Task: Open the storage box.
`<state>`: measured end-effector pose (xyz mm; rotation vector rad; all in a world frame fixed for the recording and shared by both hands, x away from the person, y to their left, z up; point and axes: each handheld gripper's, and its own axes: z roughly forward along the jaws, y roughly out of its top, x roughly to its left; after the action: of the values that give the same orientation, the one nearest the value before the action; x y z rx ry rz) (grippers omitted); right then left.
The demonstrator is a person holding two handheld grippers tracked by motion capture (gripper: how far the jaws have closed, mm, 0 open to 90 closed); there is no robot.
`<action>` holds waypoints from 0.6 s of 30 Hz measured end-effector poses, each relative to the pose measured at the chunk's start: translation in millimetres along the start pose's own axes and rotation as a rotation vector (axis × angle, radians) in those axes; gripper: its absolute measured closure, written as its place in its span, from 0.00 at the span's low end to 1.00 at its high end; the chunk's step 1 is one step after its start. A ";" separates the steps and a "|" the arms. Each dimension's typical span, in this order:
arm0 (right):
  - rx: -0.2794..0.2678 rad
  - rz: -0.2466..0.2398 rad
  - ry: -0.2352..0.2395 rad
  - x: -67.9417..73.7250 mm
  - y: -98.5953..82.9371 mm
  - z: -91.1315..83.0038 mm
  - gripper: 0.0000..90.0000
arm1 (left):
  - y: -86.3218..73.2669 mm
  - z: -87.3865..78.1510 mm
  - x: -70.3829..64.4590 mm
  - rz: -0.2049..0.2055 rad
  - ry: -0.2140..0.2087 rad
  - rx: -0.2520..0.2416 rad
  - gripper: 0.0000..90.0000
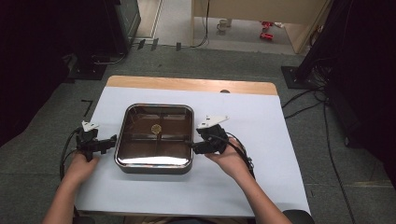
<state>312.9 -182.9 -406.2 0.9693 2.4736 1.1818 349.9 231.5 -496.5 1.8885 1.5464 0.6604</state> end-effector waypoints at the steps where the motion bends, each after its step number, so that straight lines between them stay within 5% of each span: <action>1: -0.005 -0.003 0.004 0.2 2.5 2.3 0.42 | 0.0 0.0 0.0 0.000 0.000 0.000 0.14; 18: -0.016 -0.023 0.040 11.3 32.7 39.7 0.47 | 0.1 0.1 -0.1 -0.002 0.000 0.000 0.14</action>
<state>338.1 -136.6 -406.2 0.9192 2.4952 1.2234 350.0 231.4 -496.5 1.8860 1.5480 0.6595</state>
